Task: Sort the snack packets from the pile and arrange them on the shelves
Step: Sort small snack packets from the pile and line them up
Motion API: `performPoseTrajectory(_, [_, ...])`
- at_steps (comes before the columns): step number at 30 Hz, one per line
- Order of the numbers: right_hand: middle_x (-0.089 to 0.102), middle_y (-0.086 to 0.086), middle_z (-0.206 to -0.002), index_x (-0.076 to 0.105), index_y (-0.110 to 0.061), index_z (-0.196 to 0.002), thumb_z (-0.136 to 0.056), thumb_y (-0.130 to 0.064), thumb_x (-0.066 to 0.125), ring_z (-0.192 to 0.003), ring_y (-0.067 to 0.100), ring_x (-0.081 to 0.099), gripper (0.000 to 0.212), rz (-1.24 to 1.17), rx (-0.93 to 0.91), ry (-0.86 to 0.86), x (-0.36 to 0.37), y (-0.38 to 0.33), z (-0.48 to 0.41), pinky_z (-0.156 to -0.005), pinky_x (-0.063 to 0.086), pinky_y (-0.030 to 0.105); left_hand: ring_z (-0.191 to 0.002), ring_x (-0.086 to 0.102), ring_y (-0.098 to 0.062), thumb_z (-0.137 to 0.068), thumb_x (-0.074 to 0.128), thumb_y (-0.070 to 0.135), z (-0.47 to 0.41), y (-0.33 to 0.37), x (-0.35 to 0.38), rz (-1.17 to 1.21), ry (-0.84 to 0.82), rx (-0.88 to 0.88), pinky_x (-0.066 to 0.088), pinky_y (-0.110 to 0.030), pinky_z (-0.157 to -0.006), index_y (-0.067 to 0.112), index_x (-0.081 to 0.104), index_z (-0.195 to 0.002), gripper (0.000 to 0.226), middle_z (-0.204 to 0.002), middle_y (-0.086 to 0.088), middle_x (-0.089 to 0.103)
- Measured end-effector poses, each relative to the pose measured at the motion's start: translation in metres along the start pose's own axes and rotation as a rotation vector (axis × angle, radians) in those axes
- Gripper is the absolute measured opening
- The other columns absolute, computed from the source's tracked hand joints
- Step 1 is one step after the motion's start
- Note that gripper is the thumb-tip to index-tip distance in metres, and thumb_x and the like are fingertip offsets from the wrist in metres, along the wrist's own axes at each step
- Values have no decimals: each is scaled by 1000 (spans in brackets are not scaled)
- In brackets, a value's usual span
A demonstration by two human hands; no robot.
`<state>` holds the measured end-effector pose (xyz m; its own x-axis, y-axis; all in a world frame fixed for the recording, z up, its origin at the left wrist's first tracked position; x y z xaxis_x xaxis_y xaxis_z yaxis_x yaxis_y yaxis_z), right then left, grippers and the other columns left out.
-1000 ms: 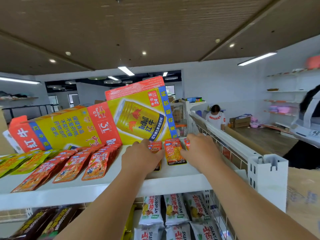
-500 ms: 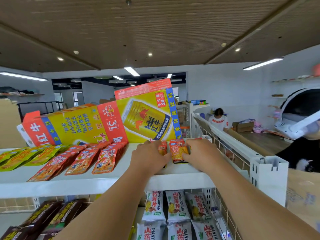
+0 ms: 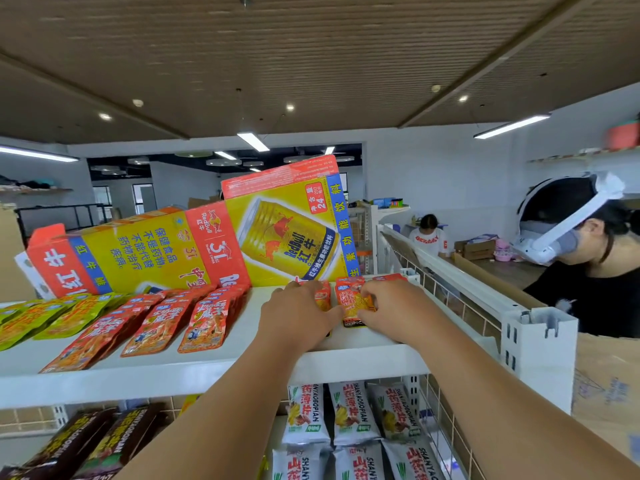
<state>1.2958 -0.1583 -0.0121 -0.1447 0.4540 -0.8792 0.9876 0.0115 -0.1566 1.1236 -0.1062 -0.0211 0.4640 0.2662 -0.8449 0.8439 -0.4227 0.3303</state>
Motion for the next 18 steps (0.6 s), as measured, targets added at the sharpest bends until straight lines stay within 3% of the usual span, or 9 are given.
performPoseTrajectory(10, [65, -9, -85, 65, -28, -107, -85, -45, 63, -81, 15, 61, 28, -41, 10, 18, 1, 5, -1, -74, 53, 34, -122, 52, -26, -79, 53, 74, 3, 6, -2, -40, 30, 30, 49, -42, -97, 43, 53, -137, 66, -131, 3, 58])
performPoseTrajectory(14, [67, -4, -80, 66, -26, -96, -90, -37, 58, -76, 17, 63, 14, -150, 81, 88, -13, 13, -7, -69, 53, 34, -109, 57, -27, -76, 44, 70, 6, 24, -13, -143, 161, 244, 51, -39, -86, 38, 63, -120, 57, -112, 6, 64])
performPoseTrajectory(18, [67, 0, -88, 66, -23, -94, -93, -23, 54, -80, 20, 62, 12, -160, 126, 131, -28, 17, -30, -69, 52, 33, -122, 53, -25, -82, 41, 69, 1, 45, -2, -291, 77, 369, 42, -45, -98, 38, 55, -135, 63, -124, 8, 64])
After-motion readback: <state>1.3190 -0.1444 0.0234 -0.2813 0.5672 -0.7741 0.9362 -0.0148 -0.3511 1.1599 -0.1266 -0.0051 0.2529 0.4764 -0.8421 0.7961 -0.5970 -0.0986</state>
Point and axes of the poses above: each hand's wrist, its own z-axis away from the middle knuckle, its own x-axis out of the palm, y = z × x, the point moved 6 cm from there along -z, towards the middle knuckle
